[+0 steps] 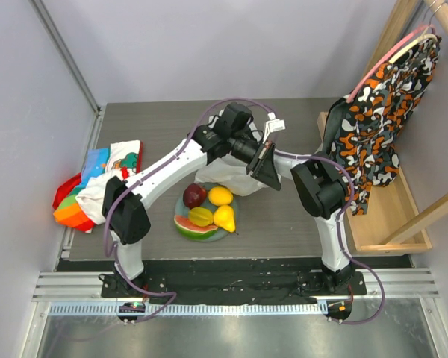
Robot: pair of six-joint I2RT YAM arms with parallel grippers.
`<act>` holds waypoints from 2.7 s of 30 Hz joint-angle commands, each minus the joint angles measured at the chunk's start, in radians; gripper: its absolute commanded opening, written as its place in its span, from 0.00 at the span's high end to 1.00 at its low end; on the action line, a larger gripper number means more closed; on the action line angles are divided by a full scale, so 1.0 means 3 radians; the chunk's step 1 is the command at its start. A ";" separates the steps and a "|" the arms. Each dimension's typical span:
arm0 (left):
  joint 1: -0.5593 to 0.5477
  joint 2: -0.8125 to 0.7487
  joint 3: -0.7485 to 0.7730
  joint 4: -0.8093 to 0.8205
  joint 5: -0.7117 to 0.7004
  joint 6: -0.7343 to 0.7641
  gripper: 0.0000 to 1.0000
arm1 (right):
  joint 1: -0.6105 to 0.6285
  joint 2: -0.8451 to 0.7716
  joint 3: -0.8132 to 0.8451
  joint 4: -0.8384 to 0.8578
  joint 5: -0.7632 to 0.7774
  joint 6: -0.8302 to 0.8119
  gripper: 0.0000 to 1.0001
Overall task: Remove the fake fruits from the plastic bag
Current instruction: Take out the fake fruit from the plastic bag.
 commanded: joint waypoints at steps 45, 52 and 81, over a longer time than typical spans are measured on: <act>0.0397 -0.0725 -0.0196 -0.0547 -0.2551 0.0974 1.00 | -0.1114 -0.3622 -0.1510 -0.2916 -0.2305 -0.1864 0.98; 0.0525 -0.0469 0.0076 -0.0608 -0.3281 0.1107 0.96 | -0.1124 -0.3754 -0.1474 -0.3302 -0.2270 -0.2300 0.98; -0.0032 -0.1052 -0.0517 -0.0225 -0.1812 0.1450 0.28 | -0.1124 -0.3693 -0.0937 -0.2770 -0.2633 -0.1375 0.99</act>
